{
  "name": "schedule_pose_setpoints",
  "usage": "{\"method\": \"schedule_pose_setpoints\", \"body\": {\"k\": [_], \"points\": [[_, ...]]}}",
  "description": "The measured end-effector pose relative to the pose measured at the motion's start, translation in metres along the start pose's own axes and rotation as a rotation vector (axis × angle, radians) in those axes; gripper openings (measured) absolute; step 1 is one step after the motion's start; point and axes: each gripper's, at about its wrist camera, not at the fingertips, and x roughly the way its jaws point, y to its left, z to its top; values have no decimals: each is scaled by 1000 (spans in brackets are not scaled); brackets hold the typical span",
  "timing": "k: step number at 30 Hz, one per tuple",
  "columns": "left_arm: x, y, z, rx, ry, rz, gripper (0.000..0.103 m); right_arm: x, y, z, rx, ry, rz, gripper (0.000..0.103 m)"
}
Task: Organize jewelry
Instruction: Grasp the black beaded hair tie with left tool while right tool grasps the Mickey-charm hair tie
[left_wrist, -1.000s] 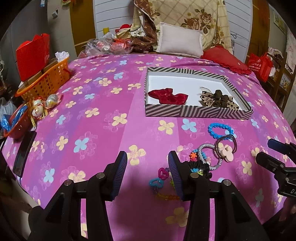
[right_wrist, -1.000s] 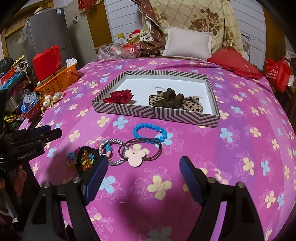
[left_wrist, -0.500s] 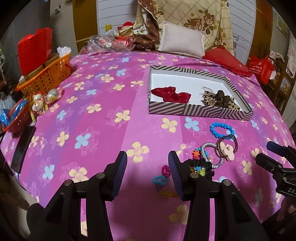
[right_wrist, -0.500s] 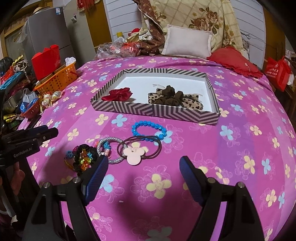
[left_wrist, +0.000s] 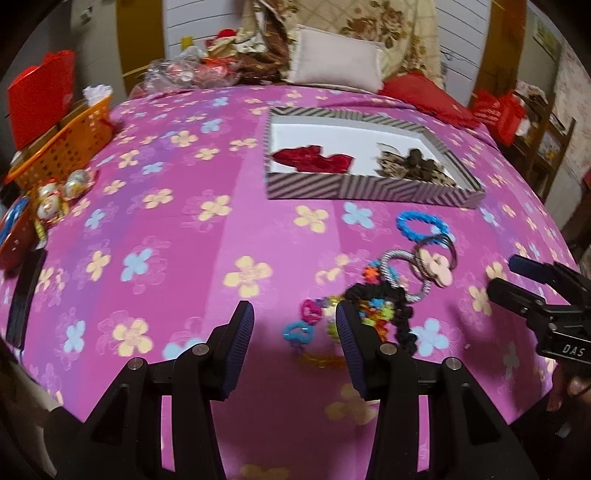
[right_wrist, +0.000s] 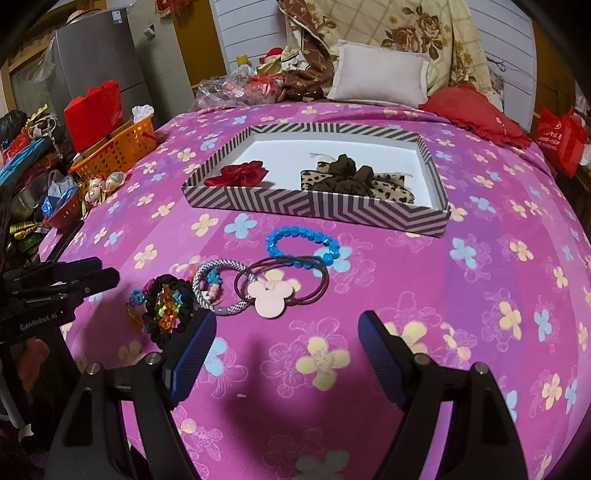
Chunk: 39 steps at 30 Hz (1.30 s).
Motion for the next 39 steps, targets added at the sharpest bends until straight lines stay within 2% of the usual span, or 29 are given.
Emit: {"method": "schedule_pose_setpoints", "body": {"k": [9, 14, 17, 22, 29, 34, 36, 39], "points": [[21, -13, 3, 49, 66, -109, 23, 5, -7, -1, 4, -7, -2, 81], [30, -19, 6, 78, 98, -176, 23, 15, -13, 8, 7, -3, -13, 72], [32, -21, 6, 94, 107, -183, 23, 25, -15, 15, 2, -1, -17, 68], [36, -19, 10, 87, 115, -204, 23, 49, -15, 25, -34, 29, -39, 50], [40, -19, 16, 87, 118, -213, 22, 70, -21, 26, -47, 50, -41, 32], [43, -20, 17, 93, 127, -214, 18, 74, -17, 27, -100, 26, -63, 9], [44, -21, 17, 96, 130, -213, 17, 73, -17, 26, -105, 25, -53, 5], [42, -21, 16, 104, 129, -218, 17, 64, -18, 23, -95, -2, -44, 5]]}}
